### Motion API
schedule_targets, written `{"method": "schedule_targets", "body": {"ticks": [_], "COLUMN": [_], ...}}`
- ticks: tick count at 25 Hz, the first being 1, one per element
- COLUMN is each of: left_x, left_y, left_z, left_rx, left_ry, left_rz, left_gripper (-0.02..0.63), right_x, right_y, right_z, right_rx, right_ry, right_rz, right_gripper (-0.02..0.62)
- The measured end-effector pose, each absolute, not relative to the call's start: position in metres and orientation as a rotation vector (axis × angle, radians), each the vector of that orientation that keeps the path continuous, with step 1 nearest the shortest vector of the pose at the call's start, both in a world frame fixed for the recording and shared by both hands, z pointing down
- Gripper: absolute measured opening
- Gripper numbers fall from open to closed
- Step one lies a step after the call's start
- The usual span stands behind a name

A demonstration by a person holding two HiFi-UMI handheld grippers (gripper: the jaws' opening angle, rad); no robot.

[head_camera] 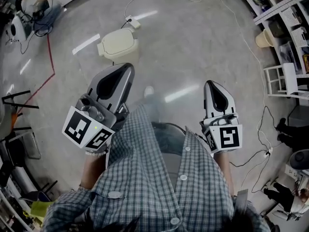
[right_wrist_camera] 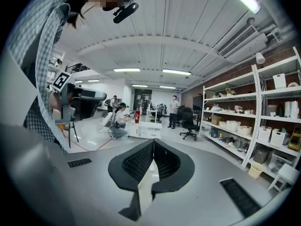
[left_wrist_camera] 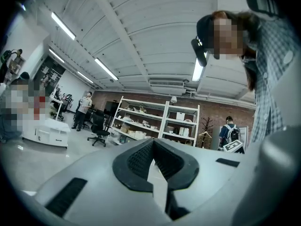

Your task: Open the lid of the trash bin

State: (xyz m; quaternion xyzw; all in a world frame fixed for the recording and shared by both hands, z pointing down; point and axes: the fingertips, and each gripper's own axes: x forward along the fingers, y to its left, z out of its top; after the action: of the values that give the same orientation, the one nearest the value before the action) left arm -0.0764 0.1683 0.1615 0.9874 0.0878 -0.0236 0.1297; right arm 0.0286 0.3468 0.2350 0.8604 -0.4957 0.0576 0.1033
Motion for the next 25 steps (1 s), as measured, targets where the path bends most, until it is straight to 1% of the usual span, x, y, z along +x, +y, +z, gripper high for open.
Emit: {"method": "schedule_targets", "body": {"ticks": [14,19,25], "left_x": [0.001,0.015,0.031], "left_y": [0.096,0.066,0.035], "left_z": [0.162,0.153,0.145], "left_rx": [2.852,2.864,2.866], "left_ry": [0.283,0.237,0.18], "left_rz": [-0.051,-0.079,-0.089], "left_gripper": [-0.002,-0.002,-0.002], "right_x": [0.099,0.12,0.14], "right_y": [0.285,0.252,0.216], "right_z": [0.235,0.223,0.214], "right_rx": [2.535,2.505,2.472], "right_ry": [-1.38,-1.456,-1.5], "right_rz": [0.27,0.181,0.175], "right_gripper": [0.02,0.02,0.02]}}
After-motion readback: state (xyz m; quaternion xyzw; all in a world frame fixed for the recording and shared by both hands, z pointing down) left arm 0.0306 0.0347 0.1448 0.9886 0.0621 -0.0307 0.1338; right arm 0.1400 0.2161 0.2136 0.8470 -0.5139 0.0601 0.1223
